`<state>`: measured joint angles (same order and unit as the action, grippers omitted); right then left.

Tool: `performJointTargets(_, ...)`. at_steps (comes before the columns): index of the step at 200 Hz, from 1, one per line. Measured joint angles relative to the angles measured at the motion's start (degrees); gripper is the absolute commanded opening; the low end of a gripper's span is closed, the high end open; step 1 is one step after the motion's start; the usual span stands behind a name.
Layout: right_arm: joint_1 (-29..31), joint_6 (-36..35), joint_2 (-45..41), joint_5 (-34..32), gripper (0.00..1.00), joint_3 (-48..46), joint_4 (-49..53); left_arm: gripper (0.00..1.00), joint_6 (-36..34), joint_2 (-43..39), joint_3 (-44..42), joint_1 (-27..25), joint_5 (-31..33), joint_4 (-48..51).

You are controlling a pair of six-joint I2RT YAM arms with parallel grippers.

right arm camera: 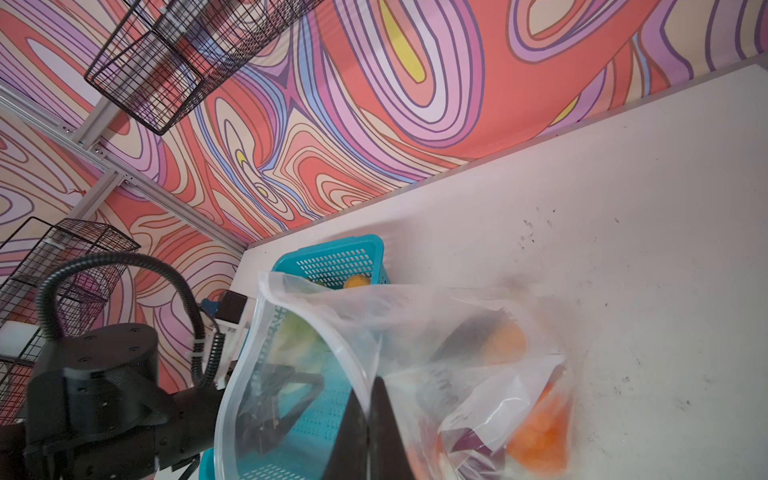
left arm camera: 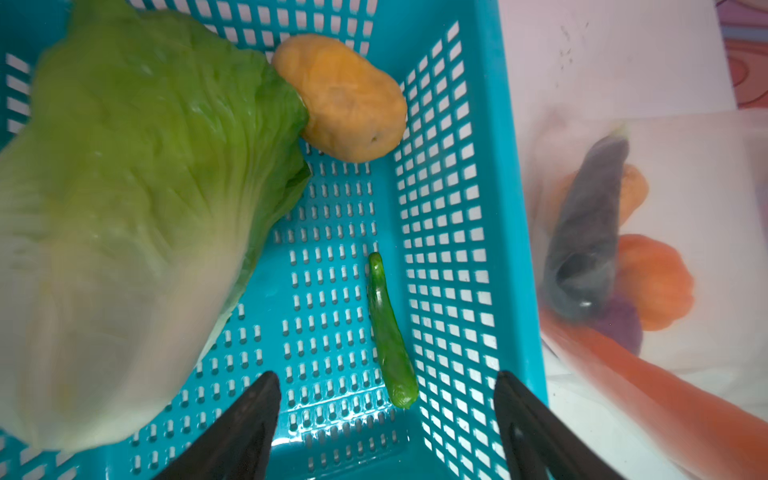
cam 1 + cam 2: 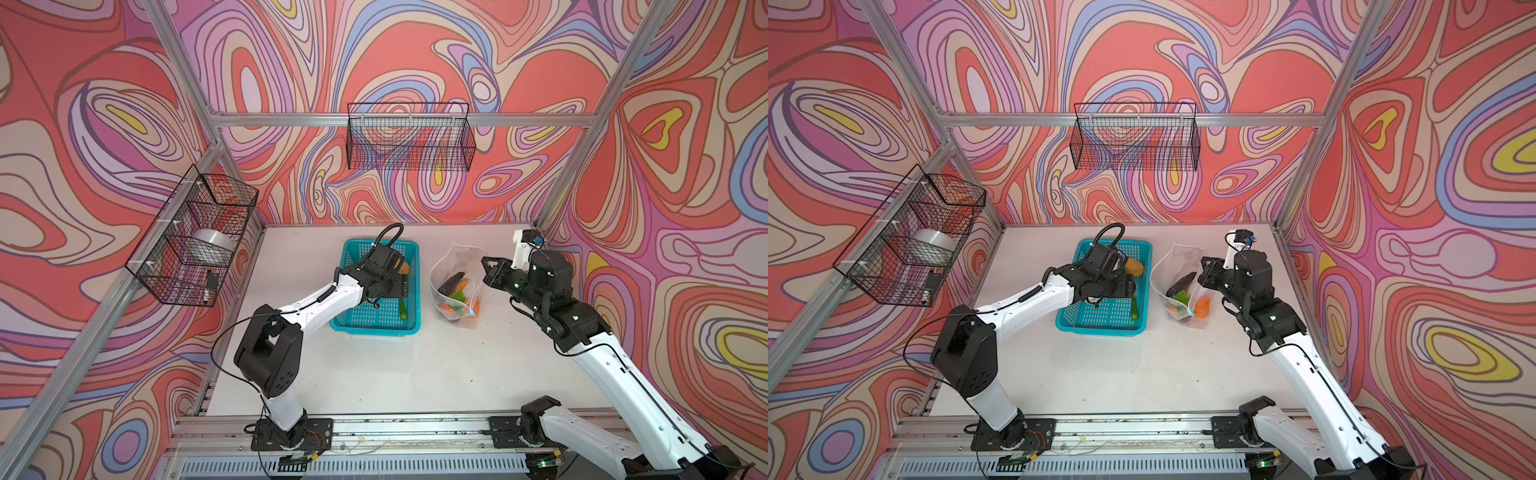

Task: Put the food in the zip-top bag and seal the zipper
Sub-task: 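Move the left gripper back over the basket above the green pepper, then lower the left gripper and grasp the green pepper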

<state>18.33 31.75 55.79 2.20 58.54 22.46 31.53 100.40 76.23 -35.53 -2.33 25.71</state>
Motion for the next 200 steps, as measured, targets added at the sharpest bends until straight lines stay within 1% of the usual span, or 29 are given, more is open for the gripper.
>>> performJointTargets(7,0.00,0.04,0.00,0.00,0.00,0.00,0.02,0.72,-0.04,1.20,0.59,0.00,-0.35,0.63)
performJointTargets(39,0.00,0.07,-0.07,0.00,0.00,0.00,0.02,0.64,-0.22,6.93,3.74,0.00,-1.38,3.39)
performJointTargets(77,0.00,0.07,-0.13,-0.02,0.00,0.00,0.04,0.64,-0.42,12.07,5.90,0.00,-3.67,4.66)
performJointTargets(89,0.00,0.07,-0.13,0.00,0.00,0.00,0.04,0.61,-0.42,13.35,6.25,0.00,-4.11,5.05)
performJointTargets(118,0.00,0.07,-0.13,0.00,0.00,0.00,0.02,0.59,-0.48,16.70,7.72,0.00,-4.79,5.51)
performJointTargets(141,0.00,0.07,-0.13,-0.02,0.00,0.00,0.04,0.47,-0.92,17.73,8.92,0.00,-4.72,5.86)
performJointTargets(162,0.00,0.09,-0.13,-0.02,0.00,0.00,0.04,0.40,-1.53,18.69,9.62,0.00,-4.00,6.12)
performJointTargets(182,0.00,0.13,-0.11,-0.02,0.00,0.00,0.04,0.29,-1.79,19.02,9.86,0.17,-3.34,6.60)
performJointTargets(196,0.00,0.15,-0.07,-0.02,0.00,0.00,0.04,0.28,-1.97,19.06,9.88,0.33,-3.04,6.97)
performJointTargets(200,0.00,0.17,-0.04,-0.02,0.00,0.00,0.02,0.25,-1.97,19.06,9.88,0.33,-2.95,7.04)
